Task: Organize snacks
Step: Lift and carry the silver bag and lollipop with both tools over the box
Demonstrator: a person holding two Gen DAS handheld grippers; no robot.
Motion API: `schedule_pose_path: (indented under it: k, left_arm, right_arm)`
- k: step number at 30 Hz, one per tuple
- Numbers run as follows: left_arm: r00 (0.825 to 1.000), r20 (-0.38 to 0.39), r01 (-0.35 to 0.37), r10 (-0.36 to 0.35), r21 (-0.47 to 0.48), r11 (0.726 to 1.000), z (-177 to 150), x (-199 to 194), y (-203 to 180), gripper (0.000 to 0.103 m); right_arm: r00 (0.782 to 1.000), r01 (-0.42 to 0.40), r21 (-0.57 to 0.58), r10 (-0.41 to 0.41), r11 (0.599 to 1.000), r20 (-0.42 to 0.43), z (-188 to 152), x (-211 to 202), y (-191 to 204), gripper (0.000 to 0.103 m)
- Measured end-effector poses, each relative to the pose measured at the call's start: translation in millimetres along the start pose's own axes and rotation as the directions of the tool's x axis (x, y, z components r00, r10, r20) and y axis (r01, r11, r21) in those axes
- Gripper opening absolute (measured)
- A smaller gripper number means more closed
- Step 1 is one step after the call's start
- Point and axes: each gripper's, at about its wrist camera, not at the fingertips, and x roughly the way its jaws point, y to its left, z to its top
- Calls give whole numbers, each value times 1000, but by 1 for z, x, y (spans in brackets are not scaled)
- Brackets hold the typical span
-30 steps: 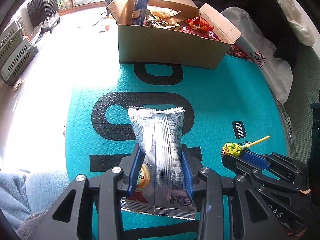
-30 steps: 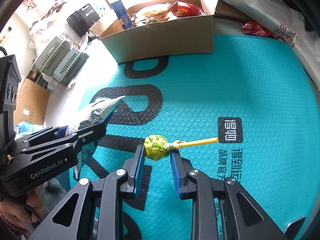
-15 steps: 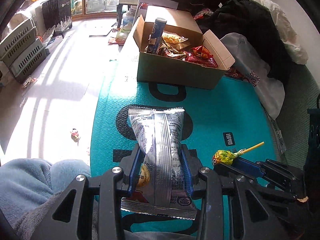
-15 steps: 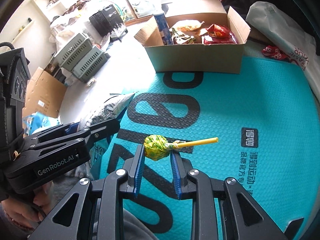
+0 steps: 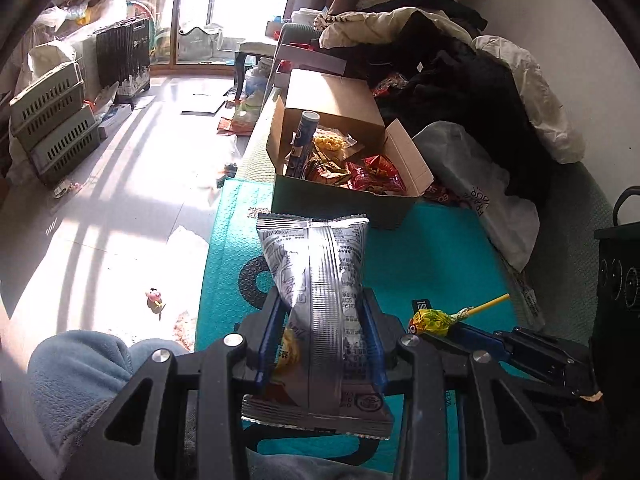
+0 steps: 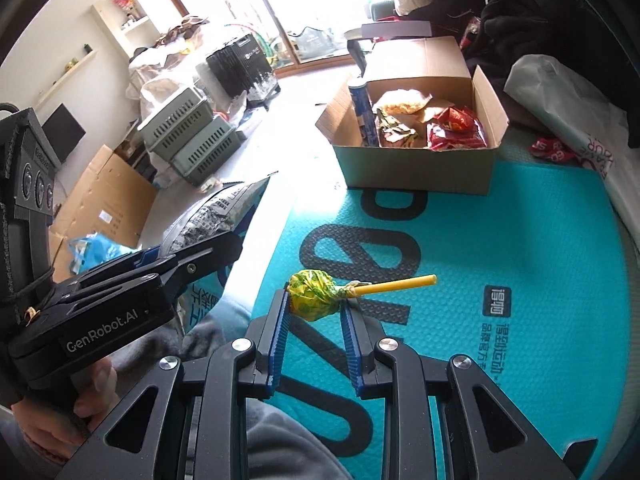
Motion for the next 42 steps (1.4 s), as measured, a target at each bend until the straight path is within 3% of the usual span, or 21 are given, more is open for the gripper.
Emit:
schedule_pose_path:
  k: [8, 16, 31, 42]
  left_arm:
    - [998, 54, 15, -15, 6, 1000, 27, -15, -5, 37]
    - [996, 90, 13, -14, 8, 1000, 70, -3, -10, 37]
    - [987, 144, 60, -70, 69, 996, 164, 50, -37, 37]
    - [985, 160, 47, -65, 112, 993, 229, 102, -60, 37]
  right_arm:
    - [1000, -20, -10, 20, 1000, 23, 23, -8, 5, 26]
    - [998, -17, -31, 18, 999, 54, 67, -4, -6, 25]
    - [987, 18, -37, -12, 999, 162, 165, 2, -54, 25]
    - [970, 72, -42, -60, 997, 235, 236, 9, -89, 26]
